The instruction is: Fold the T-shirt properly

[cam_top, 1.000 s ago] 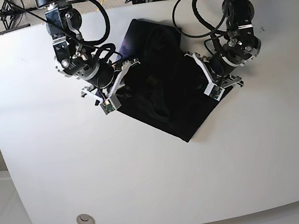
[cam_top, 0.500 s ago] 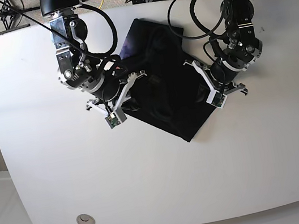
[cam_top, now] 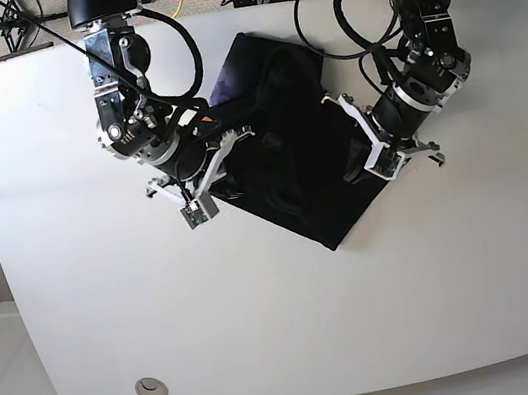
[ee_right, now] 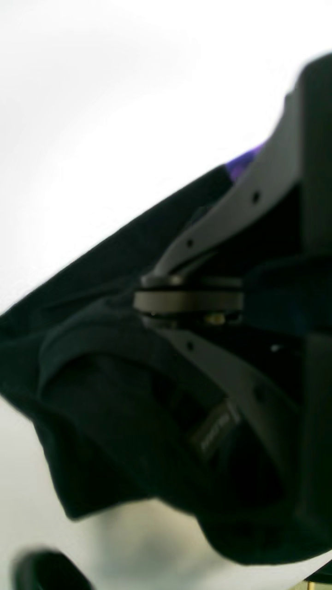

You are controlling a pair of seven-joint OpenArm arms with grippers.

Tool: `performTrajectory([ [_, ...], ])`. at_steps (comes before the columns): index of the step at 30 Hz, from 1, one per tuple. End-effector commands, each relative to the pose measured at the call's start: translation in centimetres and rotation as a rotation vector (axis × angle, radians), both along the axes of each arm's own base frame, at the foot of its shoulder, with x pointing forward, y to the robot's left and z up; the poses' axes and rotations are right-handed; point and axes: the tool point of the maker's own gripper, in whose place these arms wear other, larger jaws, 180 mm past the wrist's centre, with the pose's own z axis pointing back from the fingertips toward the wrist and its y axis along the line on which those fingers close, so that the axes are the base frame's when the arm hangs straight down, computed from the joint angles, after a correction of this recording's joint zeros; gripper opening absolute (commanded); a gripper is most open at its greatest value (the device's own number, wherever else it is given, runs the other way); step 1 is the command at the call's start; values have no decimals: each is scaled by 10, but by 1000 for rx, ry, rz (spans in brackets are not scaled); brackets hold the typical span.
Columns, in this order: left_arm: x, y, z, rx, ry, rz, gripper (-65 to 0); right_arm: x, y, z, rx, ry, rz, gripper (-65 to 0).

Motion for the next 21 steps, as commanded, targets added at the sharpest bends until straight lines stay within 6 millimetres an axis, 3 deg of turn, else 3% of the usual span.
performTrajectory([
  [1, -2, 2, 12, -32, -39, 16, -633, 8, -3, 10, 10, -43, -10, -650],
  [8, -14, 6, 8, -33, -17, 30, -632, 7, -4, 0, 3, -18, -6, -649],
  [10, -16, 6, 5, 0, 1, 22, -634, 2, 6, -13, 3, 21, 24, -650],
  [18, -20, 2, -9, -3, 42, 8, -632, -5, 26, -32, 6, 61, 79, -650],
  [21, -20, 5, -30, -19, 98, 19, -637, -12, 40, -38, 22, 59, 104, -650],
])
